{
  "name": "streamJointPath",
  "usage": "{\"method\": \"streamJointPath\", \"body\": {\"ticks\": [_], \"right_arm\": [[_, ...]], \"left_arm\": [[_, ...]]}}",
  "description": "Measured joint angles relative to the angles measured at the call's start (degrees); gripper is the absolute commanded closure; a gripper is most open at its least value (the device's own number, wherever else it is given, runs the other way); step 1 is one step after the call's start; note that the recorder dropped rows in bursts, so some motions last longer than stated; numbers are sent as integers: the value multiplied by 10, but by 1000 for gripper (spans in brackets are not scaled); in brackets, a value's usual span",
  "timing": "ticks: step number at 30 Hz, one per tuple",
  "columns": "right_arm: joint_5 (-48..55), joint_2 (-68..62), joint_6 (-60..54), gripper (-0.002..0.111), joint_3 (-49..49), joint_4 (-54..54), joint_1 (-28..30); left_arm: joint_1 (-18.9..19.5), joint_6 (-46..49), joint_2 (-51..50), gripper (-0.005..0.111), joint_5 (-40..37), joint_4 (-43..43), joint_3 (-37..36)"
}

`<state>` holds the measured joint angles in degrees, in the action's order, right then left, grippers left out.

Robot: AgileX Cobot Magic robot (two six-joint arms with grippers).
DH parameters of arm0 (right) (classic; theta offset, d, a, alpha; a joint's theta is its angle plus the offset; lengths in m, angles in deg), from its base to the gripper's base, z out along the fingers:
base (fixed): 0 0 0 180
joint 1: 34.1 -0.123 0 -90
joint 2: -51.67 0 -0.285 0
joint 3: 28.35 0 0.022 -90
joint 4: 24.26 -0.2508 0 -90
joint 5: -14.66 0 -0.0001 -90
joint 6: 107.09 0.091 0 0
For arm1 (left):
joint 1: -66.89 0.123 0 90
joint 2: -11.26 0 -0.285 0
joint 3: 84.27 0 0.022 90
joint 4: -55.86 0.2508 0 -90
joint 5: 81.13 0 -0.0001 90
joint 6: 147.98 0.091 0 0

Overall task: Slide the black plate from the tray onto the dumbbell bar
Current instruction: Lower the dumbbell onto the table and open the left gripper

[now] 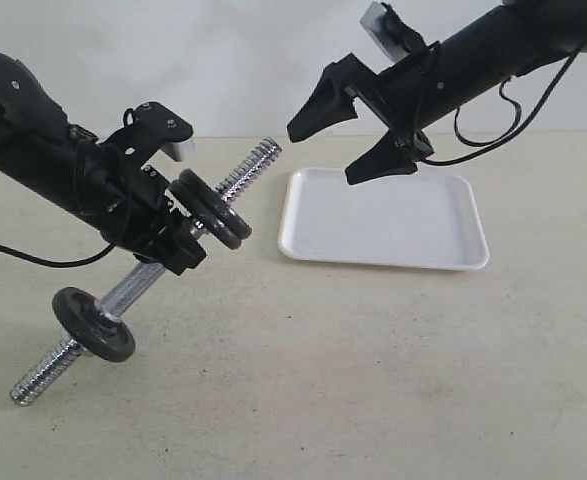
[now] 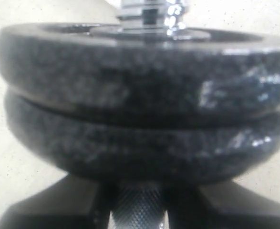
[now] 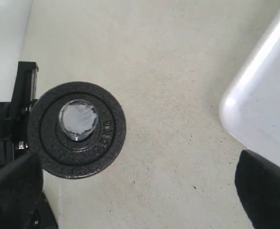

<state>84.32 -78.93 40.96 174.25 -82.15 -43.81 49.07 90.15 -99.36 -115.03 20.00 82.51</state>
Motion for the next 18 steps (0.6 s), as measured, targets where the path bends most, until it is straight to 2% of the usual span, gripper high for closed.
{"method": "streamJointPath", "body": {"ticks": [9,13,18], "right_arm": [[0,42,14,7,0,2,9],[0,92,-12,7,0,2,10],[0,155,-34,7,0,2,10]], "left_arm": [[0,-47,-52,102,49,-46,0],[0,-55,-104,102,62,-78,6],[0,-56,-110,102,73,-85,9]]}}
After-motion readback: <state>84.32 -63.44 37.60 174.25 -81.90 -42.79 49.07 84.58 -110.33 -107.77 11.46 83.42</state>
